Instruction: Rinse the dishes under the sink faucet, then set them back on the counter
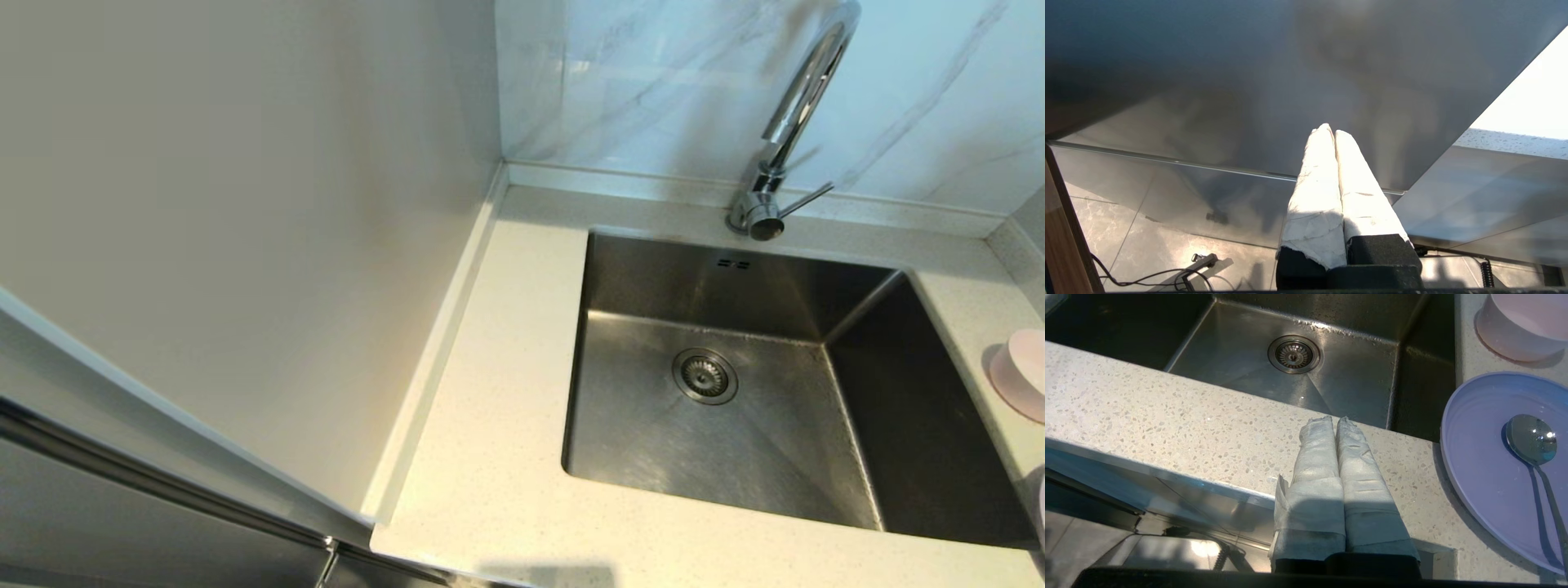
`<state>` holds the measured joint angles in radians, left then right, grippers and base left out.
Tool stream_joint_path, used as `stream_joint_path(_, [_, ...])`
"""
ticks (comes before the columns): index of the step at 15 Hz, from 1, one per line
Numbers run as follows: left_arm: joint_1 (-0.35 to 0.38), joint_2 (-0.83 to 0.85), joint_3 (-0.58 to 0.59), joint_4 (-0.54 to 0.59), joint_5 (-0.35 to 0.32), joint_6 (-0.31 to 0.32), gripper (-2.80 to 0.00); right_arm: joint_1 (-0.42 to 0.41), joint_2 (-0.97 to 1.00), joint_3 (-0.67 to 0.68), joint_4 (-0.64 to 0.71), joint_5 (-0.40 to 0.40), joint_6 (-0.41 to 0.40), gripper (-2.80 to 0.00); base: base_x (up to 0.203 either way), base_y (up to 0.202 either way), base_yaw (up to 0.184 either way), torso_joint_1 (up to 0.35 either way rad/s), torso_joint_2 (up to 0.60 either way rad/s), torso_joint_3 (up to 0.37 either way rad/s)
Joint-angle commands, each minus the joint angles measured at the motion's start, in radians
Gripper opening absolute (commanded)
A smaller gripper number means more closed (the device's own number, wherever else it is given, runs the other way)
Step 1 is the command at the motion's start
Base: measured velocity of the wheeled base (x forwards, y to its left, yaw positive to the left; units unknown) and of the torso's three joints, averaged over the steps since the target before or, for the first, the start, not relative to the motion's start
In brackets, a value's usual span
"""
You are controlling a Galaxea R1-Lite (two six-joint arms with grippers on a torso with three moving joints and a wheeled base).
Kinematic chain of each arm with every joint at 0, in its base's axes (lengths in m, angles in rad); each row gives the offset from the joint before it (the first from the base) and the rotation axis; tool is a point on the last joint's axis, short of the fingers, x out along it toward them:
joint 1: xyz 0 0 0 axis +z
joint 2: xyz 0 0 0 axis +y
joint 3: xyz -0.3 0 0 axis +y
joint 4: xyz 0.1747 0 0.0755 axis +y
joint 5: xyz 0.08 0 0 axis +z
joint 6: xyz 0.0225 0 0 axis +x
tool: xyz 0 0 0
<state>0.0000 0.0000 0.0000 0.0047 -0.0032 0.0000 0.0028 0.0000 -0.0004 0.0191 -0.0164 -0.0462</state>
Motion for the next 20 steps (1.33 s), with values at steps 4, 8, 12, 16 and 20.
stream_joint_path(4, [0.000, 0.000, 0.000, 0.000, -0.001, 0.000, -2.80, 0.000, 0.003, 0.010, 0.001, -0.014, 0.108, -2.80, 0.000, 0.000, 0.000, 0.000, 0.00, 0.000])
stream_joint_path(8, [0.000, 0.000, 0.000, 0.000, 0.000, 0.000, -2.80, 0.000, 0.003, 0.010, 0.001, -0.014, 0.108, -2.80, 0.000, 0.000, 0.000, 0.000, 0.00, 0.000])
stream_joint_path(12, [0.000, 0.000, 0.000, 0.000, 0.000, 0.000, -2.80, 0.000, 0.003, 0.010, 0.001, -0.014, 0.108, -2.80, 0.000, 0.000, 0.000, 0.000, 0.00, 0.000])
stream_joint_path(16, [0.000, 0.000, 0.000, 0.000, 0.000, 0.000, -2.80, 0.000, 0.003, 0.010, 0.001, -0.014, 0.108, -2.80, 0.000, 0.000, 0.000, 0.000, 0.00, 0.000])
stream_joint_path(20, [0.000, 0.000, 0.000, 0.000, -0.001, 0.000, -2.80, 0.000, 0.003, 0.010, 0.001, -0.014, 0.108, -2.80, 0.000, 0.000, 0.000, 0.000, 0.00, 0.000])
